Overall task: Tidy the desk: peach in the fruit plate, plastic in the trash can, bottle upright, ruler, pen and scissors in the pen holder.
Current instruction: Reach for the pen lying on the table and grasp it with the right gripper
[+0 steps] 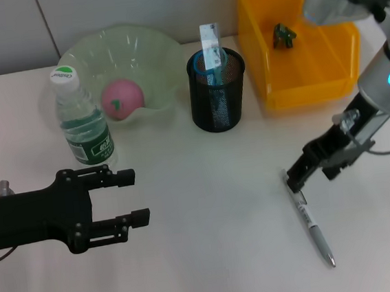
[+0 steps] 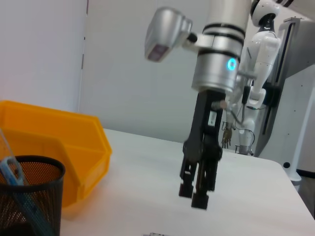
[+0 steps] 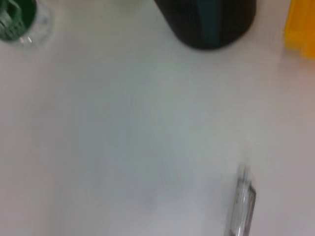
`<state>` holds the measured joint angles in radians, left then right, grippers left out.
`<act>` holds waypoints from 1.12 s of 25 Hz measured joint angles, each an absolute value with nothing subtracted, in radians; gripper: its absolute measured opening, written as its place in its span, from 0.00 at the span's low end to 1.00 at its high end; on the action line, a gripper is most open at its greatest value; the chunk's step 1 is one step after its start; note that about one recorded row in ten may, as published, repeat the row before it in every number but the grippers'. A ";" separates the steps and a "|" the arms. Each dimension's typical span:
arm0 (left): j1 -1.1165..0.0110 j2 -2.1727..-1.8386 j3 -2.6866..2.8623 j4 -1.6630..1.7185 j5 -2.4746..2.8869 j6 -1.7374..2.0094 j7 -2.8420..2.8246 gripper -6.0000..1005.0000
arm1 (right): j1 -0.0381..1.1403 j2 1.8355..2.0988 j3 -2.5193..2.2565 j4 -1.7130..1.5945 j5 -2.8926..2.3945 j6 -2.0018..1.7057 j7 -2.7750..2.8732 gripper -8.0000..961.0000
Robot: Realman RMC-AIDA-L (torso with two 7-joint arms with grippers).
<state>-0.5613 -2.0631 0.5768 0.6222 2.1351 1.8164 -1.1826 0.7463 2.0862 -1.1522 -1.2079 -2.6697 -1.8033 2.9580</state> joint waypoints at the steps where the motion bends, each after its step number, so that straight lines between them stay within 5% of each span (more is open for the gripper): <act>1: -0.561 -2.063 0.577 0.622 2.135 1.816 -1.183 0.73 | 0.746 2.086 -1.152 -1.208 -2.670 -1.803 2.958 0.78; 28: -0.578 -2.062 0.599 0.661 2.135 1.851 -1.183 0.73 | 0.948 2.089 -1.137 -0.837 -2.782 -1.619 2.962 0.78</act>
<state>-0.5777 -2.0623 0.5992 0.6607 2.1353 1.8511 -1.1831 0.9477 2.0889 -1.1369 -0.8375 -2.7818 -1.6194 2.9621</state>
